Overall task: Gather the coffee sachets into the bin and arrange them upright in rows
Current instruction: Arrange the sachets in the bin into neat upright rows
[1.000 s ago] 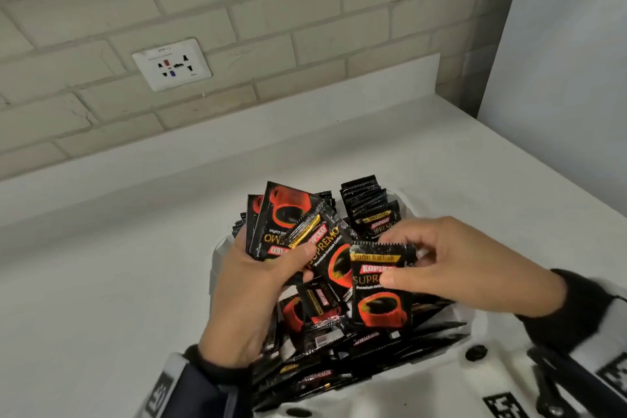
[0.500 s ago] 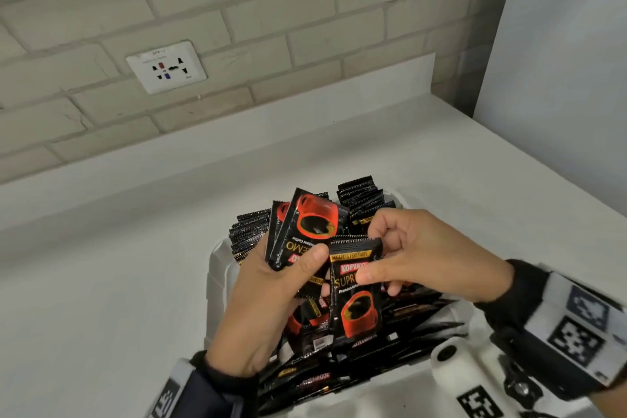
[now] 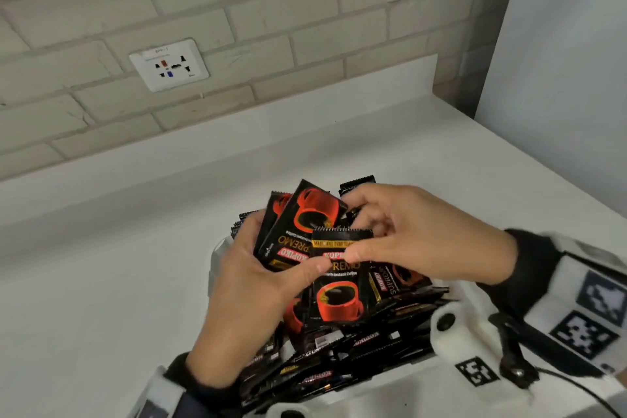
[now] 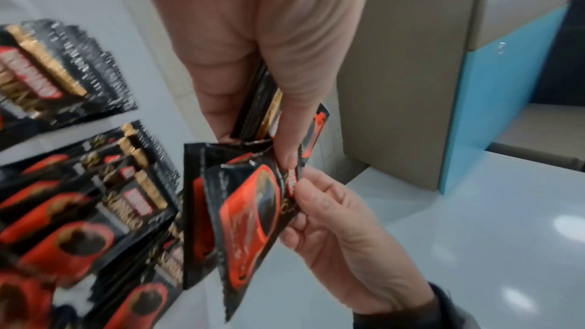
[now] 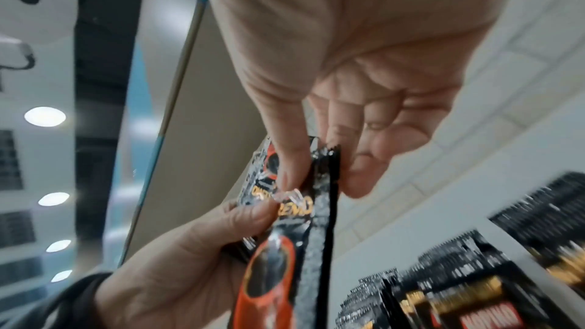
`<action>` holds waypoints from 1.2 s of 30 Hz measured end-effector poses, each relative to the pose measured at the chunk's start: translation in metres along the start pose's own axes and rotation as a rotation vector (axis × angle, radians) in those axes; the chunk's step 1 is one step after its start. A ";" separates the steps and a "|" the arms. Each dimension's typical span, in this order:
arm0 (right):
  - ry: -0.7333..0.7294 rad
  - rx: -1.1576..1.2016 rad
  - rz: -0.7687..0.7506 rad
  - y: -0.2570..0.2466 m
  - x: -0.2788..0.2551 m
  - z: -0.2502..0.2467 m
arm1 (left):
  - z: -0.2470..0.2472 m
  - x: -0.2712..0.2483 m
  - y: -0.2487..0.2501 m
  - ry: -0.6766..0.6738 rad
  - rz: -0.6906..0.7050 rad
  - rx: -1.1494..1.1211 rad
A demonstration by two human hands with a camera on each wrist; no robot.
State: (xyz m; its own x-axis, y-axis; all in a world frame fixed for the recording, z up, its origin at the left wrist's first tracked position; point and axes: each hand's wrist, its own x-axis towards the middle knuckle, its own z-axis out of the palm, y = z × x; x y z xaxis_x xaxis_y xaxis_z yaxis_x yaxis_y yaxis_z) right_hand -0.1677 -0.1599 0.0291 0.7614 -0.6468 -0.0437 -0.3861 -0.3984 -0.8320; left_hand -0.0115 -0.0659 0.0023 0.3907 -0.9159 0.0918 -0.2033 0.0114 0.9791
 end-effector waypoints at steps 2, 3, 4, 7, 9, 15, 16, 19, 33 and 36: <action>-0.003 -0.121 -0.057 -0.014 0.009 -0.004 | -0.009 0.002 0.007 0.054 0.065 0.016; -0.002 -0.170 -0.083 -0.021 0.014 -0.005 | -0.015 0.005 0.011 0.085 0.095 0.008; -0.001 -0.213 -0.105 -0.027 0.020 -0.007 | -0.022 0.007 0.013 0.118 0.127 -0.013; -0.004 -0.279 -0.155 -0.041 0.038 -0.011 | -0.049 0.014 0.018 0.239 0.187 -0.152; -0.019 -0.313 -0.192 -0.048 0.051 -0.008 | -0.071 0.016 0.017 0.316 0.188 -0.237; -0.163 -0.685 -0.268 -0.052 0.089 0.037 | -0.104 0.013 0.007 0.374 0.178 -0.334; -0.203 -0.742 -0.276 -0.050 0.094 0.045 | -0.105 0.012 0.005 0.376 0.176 -0.334; -0.316 -0.883 -0.260 -0.042 0.107 0.065 | -0.102 0.009 0.002 0.358 0.159 -0.328; -0.409 -1.039 -0.240 -0.031 0.119 0.098 | -0.097 0.016 -0.003 0.309 0.068 -0.335; -0.438 -1.068 -0.248 -0.031 0.120 0.099 | -0.098 0.015 -0.006 0.264 0.049 -0.345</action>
State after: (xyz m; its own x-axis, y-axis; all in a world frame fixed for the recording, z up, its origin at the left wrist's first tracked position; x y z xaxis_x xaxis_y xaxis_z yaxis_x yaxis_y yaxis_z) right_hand -0.0129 -0.1612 -0.0049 0.9102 -0.2800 -0.3052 -0.2843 -0.9582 0.0312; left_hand 0.0832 -0.0404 0.0159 0.6131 -0.7777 0.1390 0.0668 0.2263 0.9718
